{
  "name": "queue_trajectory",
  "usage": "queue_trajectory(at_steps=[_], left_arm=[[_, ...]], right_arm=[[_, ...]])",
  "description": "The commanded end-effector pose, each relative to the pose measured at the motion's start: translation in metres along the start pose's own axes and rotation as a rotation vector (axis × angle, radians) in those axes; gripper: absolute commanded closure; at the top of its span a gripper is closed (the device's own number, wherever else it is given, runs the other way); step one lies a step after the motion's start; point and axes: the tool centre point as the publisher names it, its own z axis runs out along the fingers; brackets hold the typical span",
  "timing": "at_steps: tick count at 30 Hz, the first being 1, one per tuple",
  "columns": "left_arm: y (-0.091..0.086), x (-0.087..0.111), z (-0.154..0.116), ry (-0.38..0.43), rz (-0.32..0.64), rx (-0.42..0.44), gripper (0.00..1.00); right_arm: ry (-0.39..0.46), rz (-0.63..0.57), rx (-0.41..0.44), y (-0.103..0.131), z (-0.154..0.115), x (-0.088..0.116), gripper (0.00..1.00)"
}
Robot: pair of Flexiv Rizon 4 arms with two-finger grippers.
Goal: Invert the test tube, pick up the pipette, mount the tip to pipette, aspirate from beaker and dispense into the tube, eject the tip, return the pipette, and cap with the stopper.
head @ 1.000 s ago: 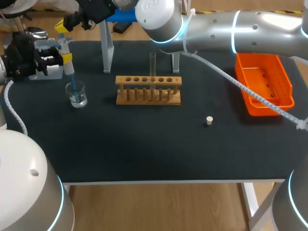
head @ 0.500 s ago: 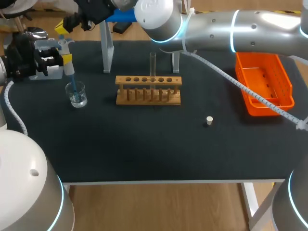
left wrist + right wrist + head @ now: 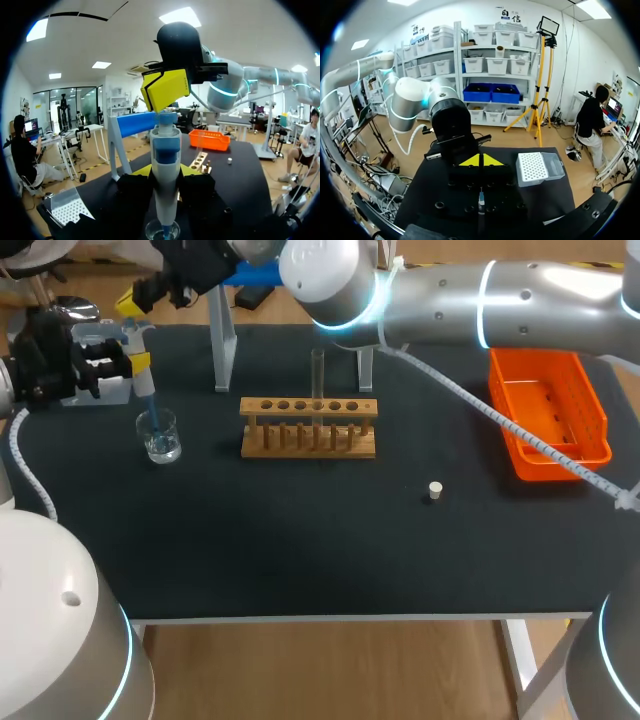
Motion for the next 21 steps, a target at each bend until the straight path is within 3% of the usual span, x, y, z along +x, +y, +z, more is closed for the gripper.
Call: queue_trajectory(at_steps=[1, 21], left_arm=[[-0.003, 0.000, 0.000, -0.005, 0.002, 0.002, 1.00], [-0.003, 0.000, 0.000, -0.005, 0.002, 0.002, 1.00]], right_arm=[[0.009, 0.001, 0.017, -0.003, 0.005, -0.004, 1.00], [0.007, 0.009, 0.031, -0.012, 0.005, -0.001, 1.00]])
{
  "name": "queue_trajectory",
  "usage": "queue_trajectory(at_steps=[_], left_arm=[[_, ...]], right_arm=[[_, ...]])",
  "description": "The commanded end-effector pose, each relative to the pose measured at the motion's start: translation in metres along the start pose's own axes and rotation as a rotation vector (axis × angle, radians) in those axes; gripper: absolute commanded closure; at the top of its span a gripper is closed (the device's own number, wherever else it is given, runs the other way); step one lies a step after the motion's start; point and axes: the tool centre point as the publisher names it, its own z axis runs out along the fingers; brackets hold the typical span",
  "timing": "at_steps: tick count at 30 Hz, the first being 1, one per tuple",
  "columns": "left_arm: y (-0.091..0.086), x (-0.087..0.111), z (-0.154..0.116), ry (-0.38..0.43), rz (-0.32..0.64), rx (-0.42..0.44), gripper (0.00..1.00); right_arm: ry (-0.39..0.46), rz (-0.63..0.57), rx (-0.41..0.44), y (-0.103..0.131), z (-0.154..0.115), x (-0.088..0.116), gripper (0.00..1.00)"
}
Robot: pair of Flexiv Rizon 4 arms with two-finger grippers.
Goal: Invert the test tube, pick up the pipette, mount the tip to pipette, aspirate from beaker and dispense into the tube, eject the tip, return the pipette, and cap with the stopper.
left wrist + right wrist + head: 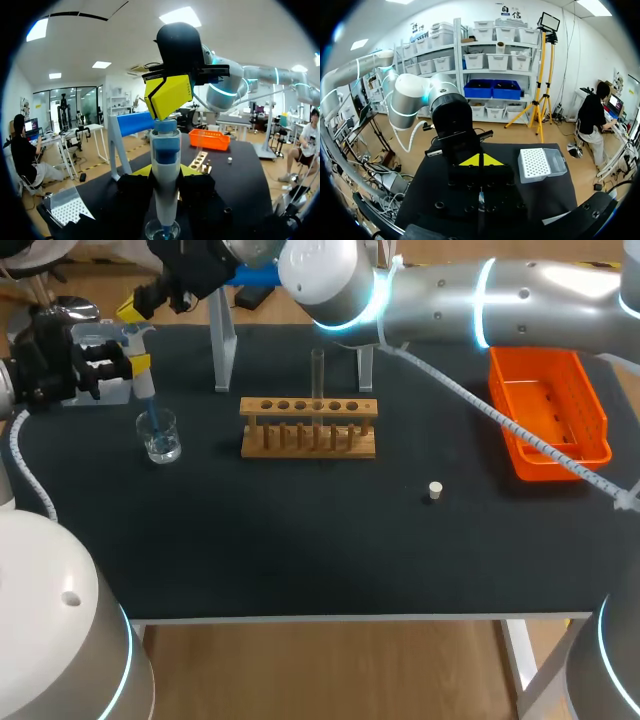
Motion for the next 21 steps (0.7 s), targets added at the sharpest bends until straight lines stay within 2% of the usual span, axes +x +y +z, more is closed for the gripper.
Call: queue_trajectory(at_steps=[1, 5, 6, 7, 8, 9, 15, 21], left_arm=[[-0.006, 0.000, 0.000, -0.004, 0.002, 0.002, 1.00], [-0.006, 0.000, 0.000, -0.004, 0.002, 0.002, 1.00], [-0.006, 0.000, 0.000, -0.004, 0.002, 0.002, 1.00], [-0.006, 0.000, 0.000, -0.004, 0.002, 0.002, 1.00], [-0.006, 0.000, 0.000, -0.004, 0.002, 0.002, 1.00], [-0.006, 0.000, 0.000, -0.004, 0.002, 0.002, 1.00], [-0.006, 0.000, 0.000, -0.004, 0.002, 0.002, 1.00], [-0.006, 0.000, 0.000, -0.004, 0.002, 0.002, 1.00]], right_arm=[[-0.003, -0.003, -0.005, -0.001, 0.000, -0.003, 1.00], [-0.022, -0.014, -0.040, 0.009, -0.011, -0.002, 1.00], [-0.024, -0.016, -0.052, 0.012, -0.016, -0.001, 0.79], [-0.024, -0.023, -0.059, 0.014, -0.020, 0.001, 0.52], [-0.026, -0.032, -0.066, 0.016, -0.025, 0.002, 0.12], [-0.027, -0.037, -0.075, 0.018, -0.031, 0.004, 0.00], [-0.033, -0.068, -0.115, 0.014, -0.077, 0.021, 0.00], [-0.041, -0.072, -0.117, -0.016, -0.131, 0.035, 0.00]])
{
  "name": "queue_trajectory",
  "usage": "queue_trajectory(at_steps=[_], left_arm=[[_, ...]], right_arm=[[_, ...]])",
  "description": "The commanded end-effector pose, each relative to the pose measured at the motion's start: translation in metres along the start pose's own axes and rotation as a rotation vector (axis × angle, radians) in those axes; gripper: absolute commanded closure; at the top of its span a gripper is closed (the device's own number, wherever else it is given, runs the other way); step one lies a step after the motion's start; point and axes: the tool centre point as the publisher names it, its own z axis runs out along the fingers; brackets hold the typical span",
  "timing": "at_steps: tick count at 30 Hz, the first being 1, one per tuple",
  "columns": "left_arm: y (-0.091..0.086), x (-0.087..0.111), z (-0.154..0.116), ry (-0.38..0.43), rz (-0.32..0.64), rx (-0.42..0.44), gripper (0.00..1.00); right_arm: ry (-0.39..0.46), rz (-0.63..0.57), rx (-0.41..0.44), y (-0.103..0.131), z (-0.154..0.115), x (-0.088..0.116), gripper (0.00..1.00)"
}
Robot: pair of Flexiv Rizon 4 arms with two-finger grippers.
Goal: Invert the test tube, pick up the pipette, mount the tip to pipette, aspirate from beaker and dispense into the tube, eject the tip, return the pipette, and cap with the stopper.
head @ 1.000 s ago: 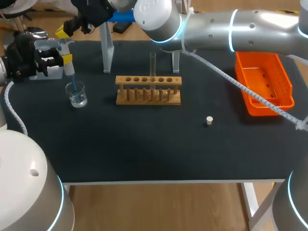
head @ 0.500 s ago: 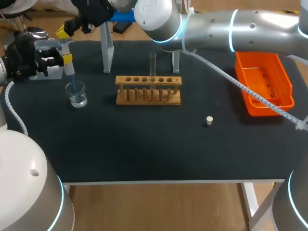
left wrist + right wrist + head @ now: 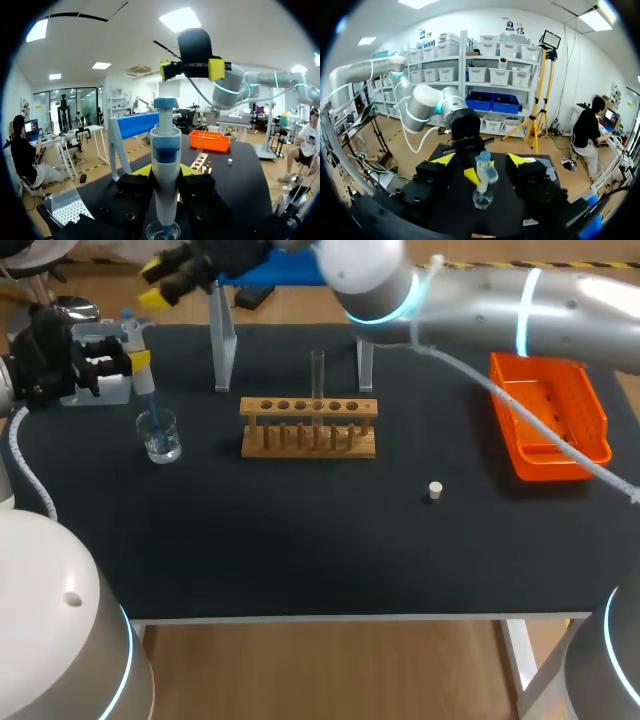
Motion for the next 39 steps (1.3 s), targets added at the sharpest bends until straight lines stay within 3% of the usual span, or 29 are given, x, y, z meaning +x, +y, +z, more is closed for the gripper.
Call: queue_trajectory(at_steps=[1, 9, 22, 29, 39], left_arm=[[0.000, 0.001, 0.001, -0.004, 0.001, -0.001, 1.00], [0.000, 0.001, 0.001, -0.004, 0.001, -0.001, 1.00], [0.000, 0.001, 0.001, -0.004, 0.001, -0.001, 1.00], [0.000, 0.001, 0.001, -0.004, 0.001, -0.001, 1.00], [0.000, 0.001, 0.001, -0.004, 0.001, -0.001, 1.00]], right_arm=[[-0.020, -0.003, -0.002, -0.021, -0.071, 0.025, 0.00], [-0.062, 0.001, -0.008, -0.054, -0.150, 0.037, 0.00], [-0.126, 0.006, -0.038, -0.114, -0.250, 0.056, 0.00], [-0.088, 0.011, -0.083, -0.152, -0.267, 0.069, 0.00], [-0.037, 0.028, -0.108, -0.191, -0.255, 0.075, 0.00]])
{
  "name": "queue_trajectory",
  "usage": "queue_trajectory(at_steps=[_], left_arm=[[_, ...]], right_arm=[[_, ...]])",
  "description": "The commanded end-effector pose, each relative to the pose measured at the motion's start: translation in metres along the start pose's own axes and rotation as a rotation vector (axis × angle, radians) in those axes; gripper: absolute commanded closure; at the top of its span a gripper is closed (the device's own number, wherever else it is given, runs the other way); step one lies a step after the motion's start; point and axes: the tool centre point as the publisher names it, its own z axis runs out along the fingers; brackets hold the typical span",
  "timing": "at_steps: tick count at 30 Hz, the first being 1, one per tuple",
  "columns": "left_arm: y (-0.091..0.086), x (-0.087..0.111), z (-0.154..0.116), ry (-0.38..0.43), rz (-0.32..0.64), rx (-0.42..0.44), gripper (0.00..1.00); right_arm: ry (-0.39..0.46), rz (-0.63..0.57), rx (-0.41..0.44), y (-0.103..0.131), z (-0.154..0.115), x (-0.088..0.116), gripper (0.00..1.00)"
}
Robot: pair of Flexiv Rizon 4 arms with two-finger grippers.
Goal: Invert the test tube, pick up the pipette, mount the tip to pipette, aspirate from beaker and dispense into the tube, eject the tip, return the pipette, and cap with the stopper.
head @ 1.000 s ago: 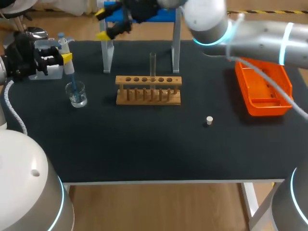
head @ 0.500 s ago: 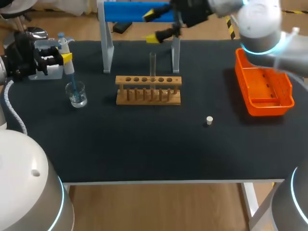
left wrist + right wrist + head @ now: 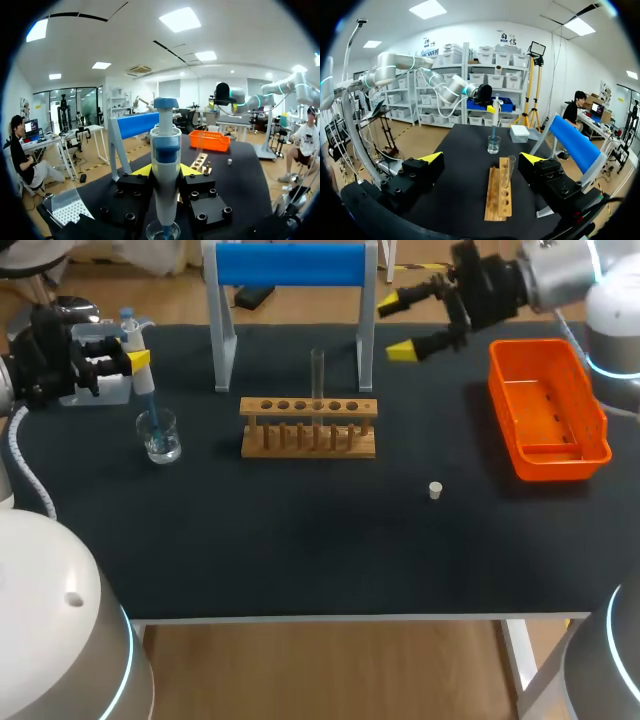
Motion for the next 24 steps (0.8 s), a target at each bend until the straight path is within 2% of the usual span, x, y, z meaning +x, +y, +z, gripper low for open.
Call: queue_trajectory(at_steps=[1, 6, 12, 18, 24], left_arm=[[0.000, 0.000, 0.001, -0.004, 0.002, 0.000, 1.00], [0.000, 0.000, 0.001, -0.004, 0.002, 0.000, 1.00], [0.000, 0.000, 0.001, -0.004, 0.002, 0.000, 1.00], [0.000, 0.000, 0.001, -0.004, 0.002, 0.000, 1.00], [0.000, 0.000, 0.001, -0.004, 0.002, 0.000, 1.00]], right_arm=[[0.006, 0.005, -0.022, -0.015, 0.004, -0.004, 0.00], [0.002, 0.008, -0.028, -0.029, 0.019, -0.008, 0.00], [0.009, 0.007, 0.023, -0.048, 0.040, -0.014, 0.00], [-0.054, -0.010, 0.042, -0.060, 0.054, -0.027, 0.00], [-0.060, -0.009, 0.048, -0.065, 0.064, -0.034, 0.00]])
